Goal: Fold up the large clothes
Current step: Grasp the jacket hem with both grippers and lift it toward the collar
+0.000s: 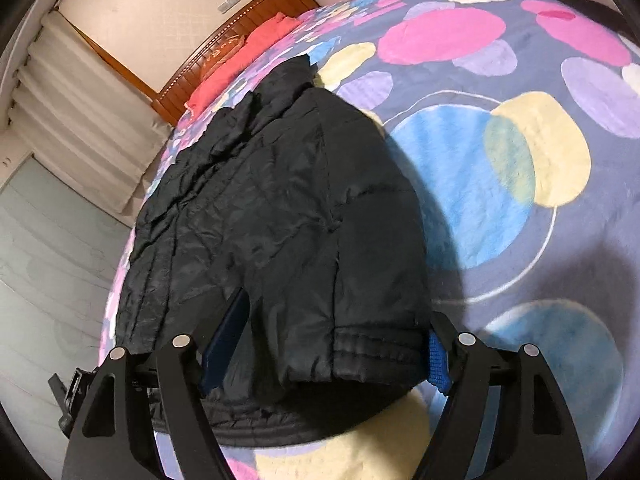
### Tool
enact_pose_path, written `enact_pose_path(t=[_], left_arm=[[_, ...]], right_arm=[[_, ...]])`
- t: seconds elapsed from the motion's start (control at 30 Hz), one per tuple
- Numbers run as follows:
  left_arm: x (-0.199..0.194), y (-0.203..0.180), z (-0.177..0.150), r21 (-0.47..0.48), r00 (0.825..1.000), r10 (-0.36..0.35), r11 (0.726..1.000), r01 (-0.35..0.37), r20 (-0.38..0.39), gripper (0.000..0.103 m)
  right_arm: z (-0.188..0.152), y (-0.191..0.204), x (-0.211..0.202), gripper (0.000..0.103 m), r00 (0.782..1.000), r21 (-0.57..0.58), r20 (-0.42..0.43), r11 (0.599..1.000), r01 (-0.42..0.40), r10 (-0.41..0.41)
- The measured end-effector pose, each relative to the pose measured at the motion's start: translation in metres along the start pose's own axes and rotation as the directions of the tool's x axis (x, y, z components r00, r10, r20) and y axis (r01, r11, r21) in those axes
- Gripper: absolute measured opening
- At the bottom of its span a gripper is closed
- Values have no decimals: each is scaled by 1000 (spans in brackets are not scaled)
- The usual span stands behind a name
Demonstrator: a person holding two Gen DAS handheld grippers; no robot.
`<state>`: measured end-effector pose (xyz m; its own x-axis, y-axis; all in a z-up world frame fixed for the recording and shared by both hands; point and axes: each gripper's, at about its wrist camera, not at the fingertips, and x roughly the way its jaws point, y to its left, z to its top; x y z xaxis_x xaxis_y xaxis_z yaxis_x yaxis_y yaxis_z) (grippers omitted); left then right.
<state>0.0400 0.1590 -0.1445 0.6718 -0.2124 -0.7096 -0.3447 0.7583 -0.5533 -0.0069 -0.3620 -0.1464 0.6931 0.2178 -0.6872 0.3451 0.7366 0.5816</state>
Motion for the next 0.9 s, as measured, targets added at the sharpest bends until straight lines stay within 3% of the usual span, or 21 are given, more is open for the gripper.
enact_pose_path(t=[0.17, 0.27, 0.47, 0.5, 0.6, 0.7, 0.9], left_arm=[[-13, 14, -10, -56, 1000, -26, 998, 26, 0, 92], [-3, 5, -8, -27, 1000, -1, 1000, 1, 11, 92], [1, 7, -3, -28, 999, -32, 999, 33, 38, 92], [0, 7, -4, -21, 999, -33, 999, 34, 32, 88], [-5, 6, -10, -14, 999, -47, 999, 48, 18, 81], [-3, 6, -11, -2, 999, -44, 999, 44, 19, 81], [11, -3, -1, 19, 999, -42, 999, 41, 28, 79]], right_arm=[[-14, -13, -9, 76, 998, 88, -23, 995, -55, 58], [-13, -8, -3, 76, 999, 79, -13, 996, -39, 40], [-3, -7, 9, 76, 994, 126, 47, 987, -103, 97], [-3, -5, 10, 76, 994, 128, 50, 987, -99, 93], [-9, 1, 7, 75, 995, 111, 16, 989, -100, 99], [-19, 4, 4, 75, 995, 104, 4, 989, -102, 103], [-7, -1, 12, 70, 993, 138, 74, 985, -100, 90]])
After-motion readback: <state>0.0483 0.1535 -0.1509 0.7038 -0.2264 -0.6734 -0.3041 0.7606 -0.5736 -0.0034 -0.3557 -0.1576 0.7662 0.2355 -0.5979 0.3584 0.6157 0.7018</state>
